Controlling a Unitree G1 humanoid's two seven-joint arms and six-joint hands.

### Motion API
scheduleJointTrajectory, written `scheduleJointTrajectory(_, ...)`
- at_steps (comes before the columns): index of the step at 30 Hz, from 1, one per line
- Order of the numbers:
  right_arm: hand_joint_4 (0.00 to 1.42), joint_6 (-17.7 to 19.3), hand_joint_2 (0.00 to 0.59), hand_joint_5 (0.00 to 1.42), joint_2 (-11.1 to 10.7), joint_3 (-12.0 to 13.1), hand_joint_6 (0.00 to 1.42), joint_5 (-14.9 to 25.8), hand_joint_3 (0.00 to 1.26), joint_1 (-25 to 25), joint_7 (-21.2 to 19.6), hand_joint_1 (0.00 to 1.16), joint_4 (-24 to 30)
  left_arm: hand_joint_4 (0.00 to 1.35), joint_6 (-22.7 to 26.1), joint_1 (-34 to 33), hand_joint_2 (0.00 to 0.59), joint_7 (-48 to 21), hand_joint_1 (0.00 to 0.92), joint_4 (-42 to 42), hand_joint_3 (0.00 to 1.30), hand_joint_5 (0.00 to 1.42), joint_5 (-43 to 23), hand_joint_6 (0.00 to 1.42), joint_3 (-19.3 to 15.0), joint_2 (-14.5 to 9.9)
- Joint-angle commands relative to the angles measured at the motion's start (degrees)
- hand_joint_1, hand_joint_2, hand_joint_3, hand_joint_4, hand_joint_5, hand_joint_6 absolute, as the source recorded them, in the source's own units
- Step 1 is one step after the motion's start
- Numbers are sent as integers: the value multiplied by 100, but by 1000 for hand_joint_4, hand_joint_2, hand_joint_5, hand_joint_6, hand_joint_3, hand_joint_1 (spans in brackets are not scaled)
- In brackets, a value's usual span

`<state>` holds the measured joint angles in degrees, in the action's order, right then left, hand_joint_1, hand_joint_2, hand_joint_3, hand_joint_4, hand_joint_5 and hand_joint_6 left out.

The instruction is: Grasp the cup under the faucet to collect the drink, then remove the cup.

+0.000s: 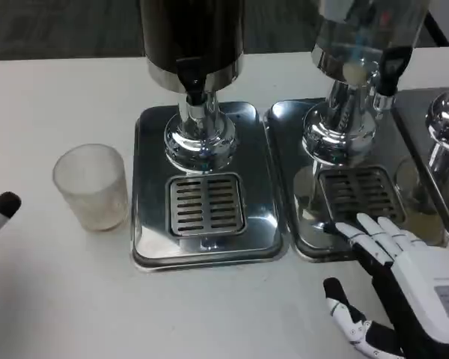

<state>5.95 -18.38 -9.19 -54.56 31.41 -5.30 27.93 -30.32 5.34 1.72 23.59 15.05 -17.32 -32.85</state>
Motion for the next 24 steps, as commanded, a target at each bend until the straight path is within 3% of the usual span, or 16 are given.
scheduleJointTrajectory(1,96,-27,461,96,101,-84,140,37,217,-47,44,382,191,0,-95,-677,0,39,15,860,0,57,171,193,304,-272)
scheduleJointTrajectory(11,106,-46,461,101,262,-204,144,-15,227,-67,-17,382,184,0,-310,-1961,0,569,53,2828,0,72,964,201,1318,-690)
scheduleJointTrajectory(24,119,-78,461,119,329,-284,169,-74,242,-32,-60,382,240,0,-719,-2954,0,1209,49,4077,0,87,1347,219,2265,-634)
